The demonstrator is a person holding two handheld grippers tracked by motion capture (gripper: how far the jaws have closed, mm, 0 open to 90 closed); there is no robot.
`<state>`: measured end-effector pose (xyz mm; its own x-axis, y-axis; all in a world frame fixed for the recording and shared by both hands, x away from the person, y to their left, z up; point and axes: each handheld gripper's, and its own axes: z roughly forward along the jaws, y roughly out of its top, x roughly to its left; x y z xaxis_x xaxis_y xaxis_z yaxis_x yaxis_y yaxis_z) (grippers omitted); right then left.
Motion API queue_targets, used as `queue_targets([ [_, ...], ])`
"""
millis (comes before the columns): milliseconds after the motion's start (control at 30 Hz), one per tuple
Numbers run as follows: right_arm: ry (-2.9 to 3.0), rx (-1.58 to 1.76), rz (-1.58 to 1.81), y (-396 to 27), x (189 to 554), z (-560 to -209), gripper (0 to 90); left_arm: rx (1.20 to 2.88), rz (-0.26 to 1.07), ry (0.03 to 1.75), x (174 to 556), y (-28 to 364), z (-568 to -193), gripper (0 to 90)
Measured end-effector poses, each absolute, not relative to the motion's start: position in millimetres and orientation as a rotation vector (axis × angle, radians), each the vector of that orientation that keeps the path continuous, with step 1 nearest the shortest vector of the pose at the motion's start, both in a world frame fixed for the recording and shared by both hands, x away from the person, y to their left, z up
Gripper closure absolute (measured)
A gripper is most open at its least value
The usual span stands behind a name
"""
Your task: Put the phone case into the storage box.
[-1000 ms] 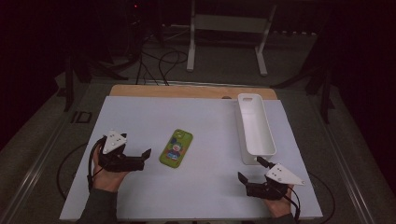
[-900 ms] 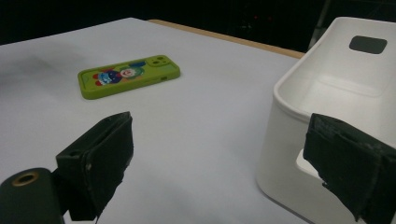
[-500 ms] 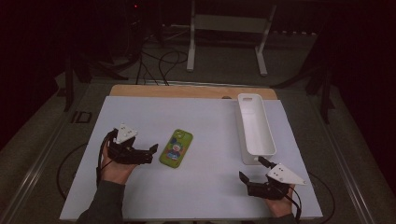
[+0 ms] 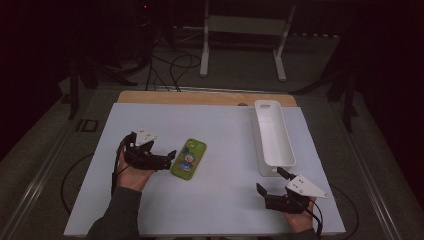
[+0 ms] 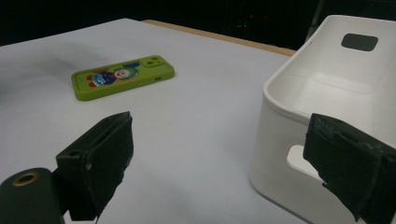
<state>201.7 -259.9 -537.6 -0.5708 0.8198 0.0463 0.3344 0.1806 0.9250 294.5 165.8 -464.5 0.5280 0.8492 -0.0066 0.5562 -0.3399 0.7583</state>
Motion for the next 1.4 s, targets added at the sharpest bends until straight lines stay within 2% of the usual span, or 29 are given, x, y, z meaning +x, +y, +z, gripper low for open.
queue_targets([
  [1400,1.999,1.091,1.375,-259.6,202.4,-538.0,8.3,2.111,0.536,1.184,324.9,136.5,-475.6,0.0],
])
